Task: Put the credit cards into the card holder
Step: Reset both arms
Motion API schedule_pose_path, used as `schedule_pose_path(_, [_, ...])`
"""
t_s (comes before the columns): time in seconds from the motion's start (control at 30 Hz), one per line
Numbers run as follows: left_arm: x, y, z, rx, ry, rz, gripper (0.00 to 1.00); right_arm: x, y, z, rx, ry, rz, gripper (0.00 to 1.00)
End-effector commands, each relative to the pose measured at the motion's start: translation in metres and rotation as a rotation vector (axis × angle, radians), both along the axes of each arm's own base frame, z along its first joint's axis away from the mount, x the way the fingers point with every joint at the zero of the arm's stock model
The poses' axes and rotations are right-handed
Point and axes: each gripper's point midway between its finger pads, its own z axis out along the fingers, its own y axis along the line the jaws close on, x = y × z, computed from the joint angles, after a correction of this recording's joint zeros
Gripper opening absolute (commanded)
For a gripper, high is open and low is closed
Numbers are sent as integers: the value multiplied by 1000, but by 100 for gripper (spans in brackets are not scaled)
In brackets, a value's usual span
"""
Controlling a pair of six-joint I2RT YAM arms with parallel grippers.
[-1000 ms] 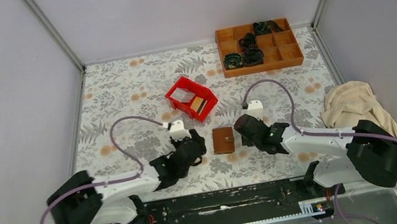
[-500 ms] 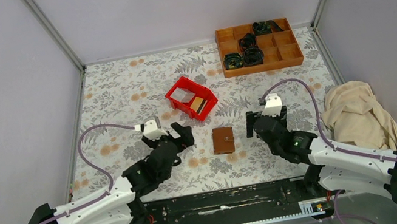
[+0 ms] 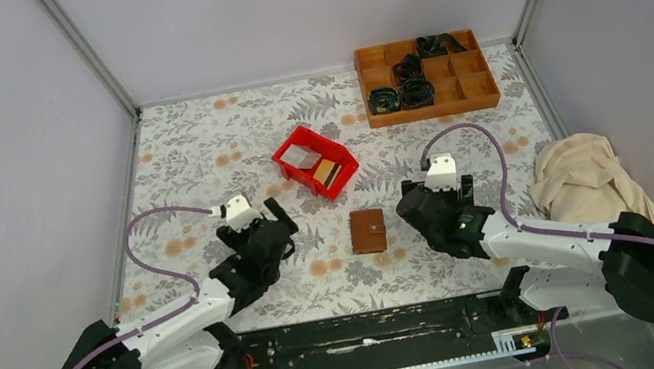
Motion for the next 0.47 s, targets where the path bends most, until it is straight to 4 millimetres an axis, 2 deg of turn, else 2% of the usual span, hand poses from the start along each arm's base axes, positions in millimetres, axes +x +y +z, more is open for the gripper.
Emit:
schedule_pose_path(0.0, [5,30,-2,21,-67,136,100,9,-2,17,27,-68,-98,100])
schedule_pose_path(0.17, [0,45,-9,45,-95,162,100,9,-1,4,25,-59,-94,99])
schedule_pose_path(0.43, [1,46,-9,57,-123,153,100,9,0,0,35,-69,-77,100])
